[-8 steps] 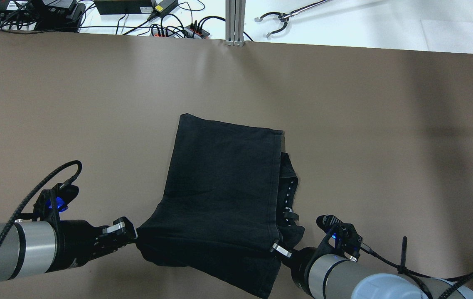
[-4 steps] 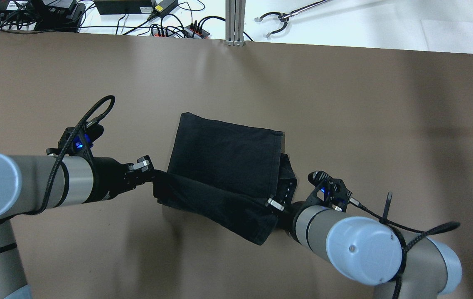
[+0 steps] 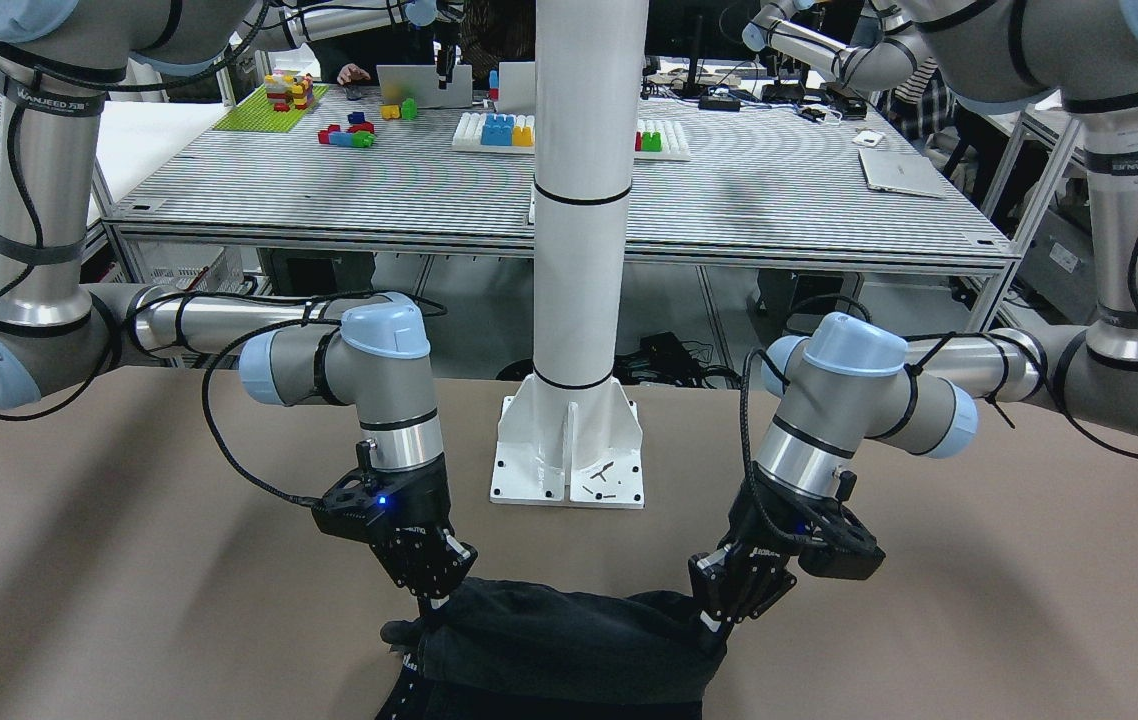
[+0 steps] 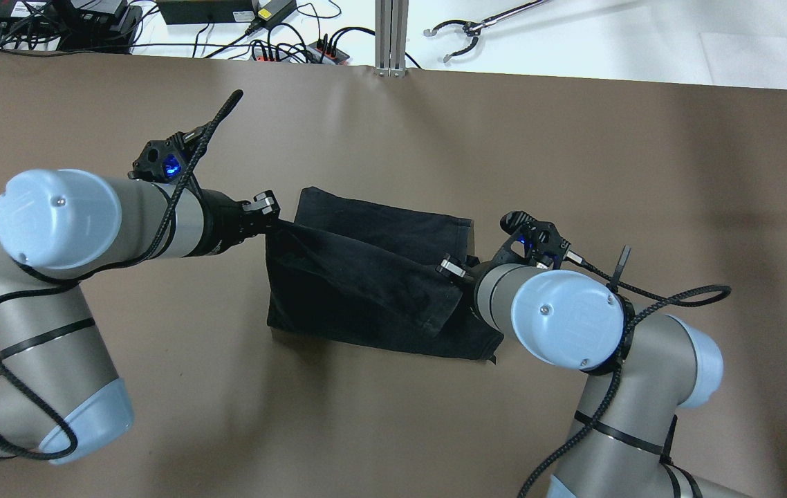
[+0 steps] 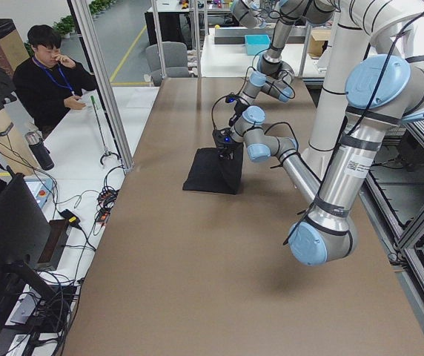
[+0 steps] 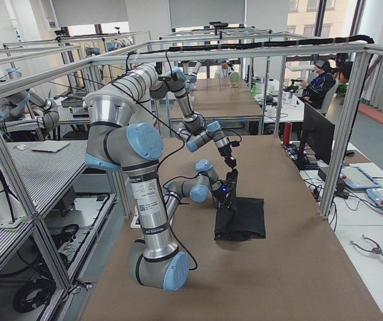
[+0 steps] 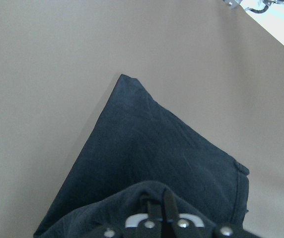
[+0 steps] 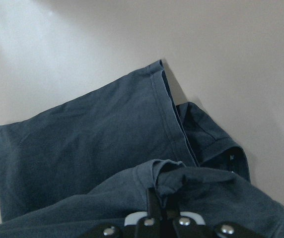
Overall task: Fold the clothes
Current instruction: 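Lift the near end with both grippers and fold it toward the collar, then open both grippers and release the folded shirt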
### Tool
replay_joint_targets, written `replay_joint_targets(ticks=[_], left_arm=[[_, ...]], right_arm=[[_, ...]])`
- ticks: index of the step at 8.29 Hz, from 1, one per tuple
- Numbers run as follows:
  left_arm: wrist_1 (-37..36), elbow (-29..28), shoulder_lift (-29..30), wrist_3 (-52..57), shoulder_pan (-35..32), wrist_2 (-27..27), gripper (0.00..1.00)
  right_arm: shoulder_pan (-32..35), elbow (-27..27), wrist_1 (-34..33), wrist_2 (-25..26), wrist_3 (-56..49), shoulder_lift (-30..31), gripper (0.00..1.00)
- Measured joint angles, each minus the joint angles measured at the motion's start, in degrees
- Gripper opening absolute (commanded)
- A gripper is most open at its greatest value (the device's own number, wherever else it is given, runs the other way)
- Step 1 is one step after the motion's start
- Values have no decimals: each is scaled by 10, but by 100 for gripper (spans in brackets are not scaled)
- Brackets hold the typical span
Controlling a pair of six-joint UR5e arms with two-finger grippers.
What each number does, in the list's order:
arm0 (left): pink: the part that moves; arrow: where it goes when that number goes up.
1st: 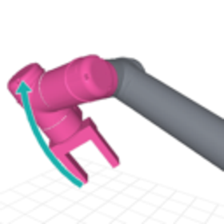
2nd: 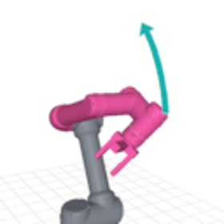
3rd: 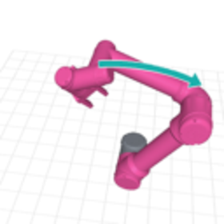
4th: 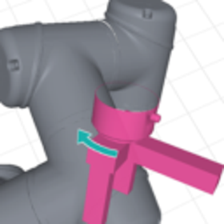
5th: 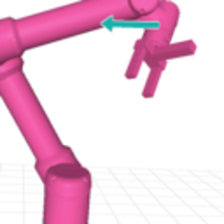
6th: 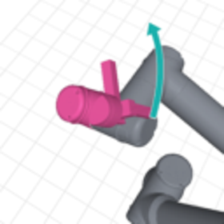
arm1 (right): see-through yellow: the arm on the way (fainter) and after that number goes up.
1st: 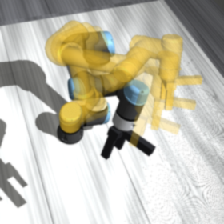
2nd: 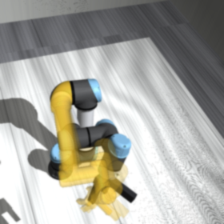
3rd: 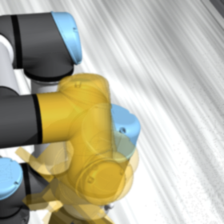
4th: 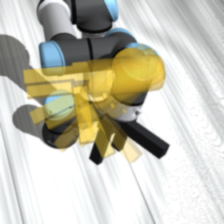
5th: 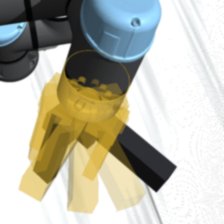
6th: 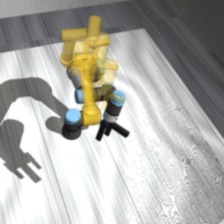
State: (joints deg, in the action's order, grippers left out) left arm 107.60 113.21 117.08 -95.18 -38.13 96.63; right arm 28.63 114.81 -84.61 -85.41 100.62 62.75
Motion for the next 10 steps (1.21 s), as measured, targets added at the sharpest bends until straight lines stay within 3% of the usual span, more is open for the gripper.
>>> replay_joint_targets(ticks=[3,4,5,6,7,10], left_arm=[[4,-120,69,39,-24,0,0],[6,-159,91,53,-27,0,16],[7,-195,110,66,-29,0,48],[8,-222,123,76,-30,0,82],[8,-237,132,84,-32,1,94],[9,-247,159,87,-55,24,94]], right_arm=[[25,-94,24,-2,-45,-39,0],[30,-132,50,-2,-55,-51,20],[35,-163,73,-2,-67,-60,71],[42,-181,85,-3,-81,-64,89],[50,-189,91,-7,-96,-67,92],[99,-190,94,-86,-123,-87,92]])
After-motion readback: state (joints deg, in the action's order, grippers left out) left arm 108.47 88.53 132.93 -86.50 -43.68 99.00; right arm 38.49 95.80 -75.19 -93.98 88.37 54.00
